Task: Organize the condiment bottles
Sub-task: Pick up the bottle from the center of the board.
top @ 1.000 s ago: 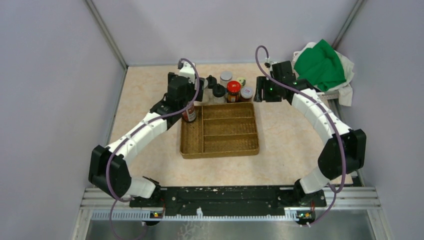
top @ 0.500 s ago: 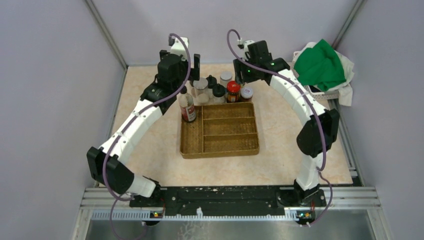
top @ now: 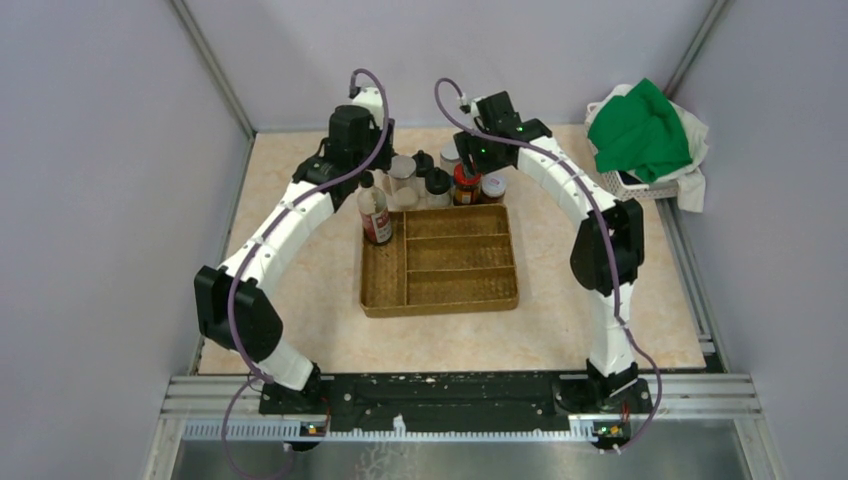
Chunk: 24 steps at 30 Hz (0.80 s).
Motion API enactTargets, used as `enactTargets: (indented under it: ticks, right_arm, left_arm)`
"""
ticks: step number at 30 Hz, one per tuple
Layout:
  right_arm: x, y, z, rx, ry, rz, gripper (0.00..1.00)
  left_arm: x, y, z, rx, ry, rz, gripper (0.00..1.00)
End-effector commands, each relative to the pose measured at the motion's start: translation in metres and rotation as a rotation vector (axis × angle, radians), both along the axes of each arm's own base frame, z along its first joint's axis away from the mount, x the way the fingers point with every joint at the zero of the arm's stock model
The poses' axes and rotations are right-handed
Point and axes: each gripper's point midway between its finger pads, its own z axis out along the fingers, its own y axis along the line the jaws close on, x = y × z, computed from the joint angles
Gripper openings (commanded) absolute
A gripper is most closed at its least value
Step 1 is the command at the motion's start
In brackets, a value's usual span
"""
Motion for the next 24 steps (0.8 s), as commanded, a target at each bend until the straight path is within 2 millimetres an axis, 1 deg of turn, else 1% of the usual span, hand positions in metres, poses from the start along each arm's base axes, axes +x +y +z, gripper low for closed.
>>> enactTargets:
  ticks: [1, 7, 17, 19, 24]
  right_arm:
    - [0.012, 0.011, 0.016, 0.011, -0.056, 0.021, 0.63]
    - [0.014, 0.019, 0.008, 0.012, -0.040, 0.042, 0.64]
    - [0.007, 0.028, -0.006, 0.007, -0.006, 0.071, 0.65]
    - [0.004, 0.030, -0.008, 0.005, 0.002, 0.081, 0.68]
    - [-0.002, 0.033, -0.013, -0.004, 0.011, 0.093, 0.80]
  left_arm:
    - [0.002, 0.002, 0.016, -0.024, -0.045, -0.005, 0.63]
    - [0.003, 0.005, 0.009, -0.021, -0.034, 0.000, 0.63]
    - [0.004, 0.005, 0.001, -0.029, -0.022, -0.002, 0.63]
    - [0.004, 0.005, 0.000, -0.028, -0.021, -0.002, 0.63]
    - [0.003, 0.005, -0.001, -0.032, -0.017, -0.003, 0.62]
